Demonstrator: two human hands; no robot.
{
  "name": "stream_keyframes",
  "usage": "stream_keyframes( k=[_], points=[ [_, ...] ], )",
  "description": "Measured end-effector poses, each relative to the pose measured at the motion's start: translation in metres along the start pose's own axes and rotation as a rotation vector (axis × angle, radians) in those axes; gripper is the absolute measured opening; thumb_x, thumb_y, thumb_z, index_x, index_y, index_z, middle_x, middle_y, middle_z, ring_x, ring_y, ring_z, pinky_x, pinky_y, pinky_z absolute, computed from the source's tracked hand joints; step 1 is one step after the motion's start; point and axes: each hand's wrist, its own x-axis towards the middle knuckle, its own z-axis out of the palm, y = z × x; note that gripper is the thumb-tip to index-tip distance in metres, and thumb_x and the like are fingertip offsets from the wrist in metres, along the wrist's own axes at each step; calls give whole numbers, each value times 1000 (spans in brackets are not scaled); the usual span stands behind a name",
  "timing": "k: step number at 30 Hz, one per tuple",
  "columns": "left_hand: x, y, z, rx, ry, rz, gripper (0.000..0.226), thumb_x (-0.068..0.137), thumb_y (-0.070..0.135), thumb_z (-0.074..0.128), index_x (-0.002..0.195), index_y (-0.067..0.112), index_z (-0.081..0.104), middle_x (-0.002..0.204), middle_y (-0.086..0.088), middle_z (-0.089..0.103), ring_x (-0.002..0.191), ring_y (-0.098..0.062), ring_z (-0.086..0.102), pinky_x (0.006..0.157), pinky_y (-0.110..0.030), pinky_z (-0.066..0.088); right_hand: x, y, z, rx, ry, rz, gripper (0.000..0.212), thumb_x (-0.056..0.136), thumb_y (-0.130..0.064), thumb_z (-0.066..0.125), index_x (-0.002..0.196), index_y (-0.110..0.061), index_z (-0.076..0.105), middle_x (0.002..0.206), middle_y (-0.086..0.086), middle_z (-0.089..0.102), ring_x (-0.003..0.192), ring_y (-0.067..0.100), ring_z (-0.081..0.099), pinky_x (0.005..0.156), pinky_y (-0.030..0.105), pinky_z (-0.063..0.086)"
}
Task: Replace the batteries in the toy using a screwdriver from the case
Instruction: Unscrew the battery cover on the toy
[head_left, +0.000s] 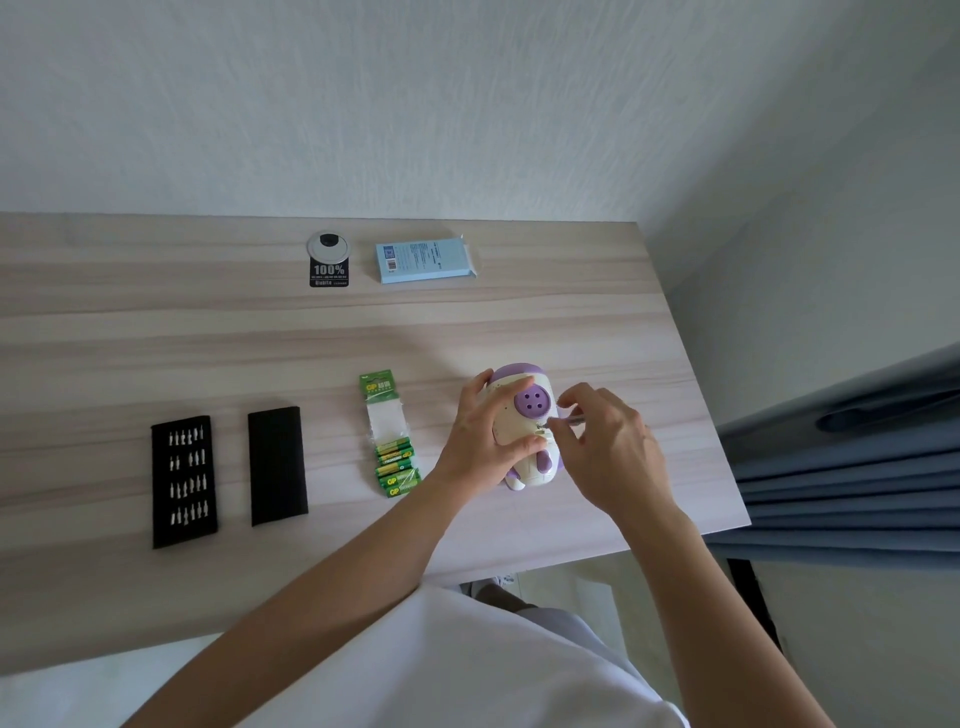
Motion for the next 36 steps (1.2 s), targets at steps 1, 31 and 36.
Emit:
stream_keyframes(
  k=[1,31,36],
  points=[
    [0,0,0,-1,0,-4,70,68,41,77,134,44,53,152,-6,26,145,-16,24,111,-29,34,2,-1,0,-56,3,35,15,96,-36,58,98,-22,61,92,-7,64,81,25,60,67,36,50],
    [0,-1,-1,21,-8,-12,72,75,29,84,137,42,51,153,-4,24,143,-15,25,108,-25,33,1,5,3,135,13,85,8,91,-24,67,84,-19,66,80,-4,70,77,23,65,65,36,53],
    [0,-1,0,16,-1,-6,71,75,28,84,136,42,51,152,-5,25,144,-16,25,108,-24,32,2,3,4,129,24,42,3,90,-21,67,93,-20,65,91,-7,66,78,16,63,67,34,52]
  ],
)
